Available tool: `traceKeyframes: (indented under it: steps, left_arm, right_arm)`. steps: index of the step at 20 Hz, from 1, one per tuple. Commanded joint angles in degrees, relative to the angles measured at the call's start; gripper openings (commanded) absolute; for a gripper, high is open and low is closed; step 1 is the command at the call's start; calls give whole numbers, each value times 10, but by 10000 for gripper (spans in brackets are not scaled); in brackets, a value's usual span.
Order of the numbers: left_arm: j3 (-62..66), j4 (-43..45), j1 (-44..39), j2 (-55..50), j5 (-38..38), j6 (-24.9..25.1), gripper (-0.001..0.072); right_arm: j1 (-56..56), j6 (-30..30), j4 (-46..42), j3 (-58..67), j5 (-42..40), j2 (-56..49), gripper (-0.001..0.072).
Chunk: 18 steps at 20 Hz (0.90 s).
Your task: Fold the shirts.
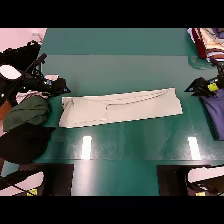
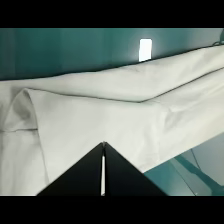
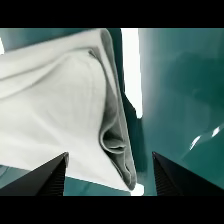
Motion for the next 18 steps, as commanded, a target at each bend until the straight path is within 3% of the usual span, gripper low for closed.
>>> traceKeyframes:
  steps: [1,3,8,10,11,12,13,18]
  left_arm:
    - [2,-8,0,-1,-17,1,37]
    - [2,-8,0,-1,-27,0,37]
    - [2,-5,-10,-1,-35,0,28]
    - [2,-3,-39,-2,-21,0,27]
    - [2,-3,-58,-2,-8,-1,28]
    - [2,-3,-79,-2,8,-8,27]
    - [2,-4,-99,-2,28,-16,27]
    - [21,-19,-180,-44,111,-54,26]
  right_arm:
    - [-8,-21,42,1,37,-52,608]
    - [-1,-34,91,1,53,-91,605]
    - [27,-34,86,1,48,-138,592]
    - [41,-34,87,1,30,-139,549]
    - [45,-40,86,1,29,-139,420]
    - [50,-48,87,1,30,-139,240]
    - [50,-53,87,1,35,-138,11]
    - [50,-74,108,1,64,-72,16]
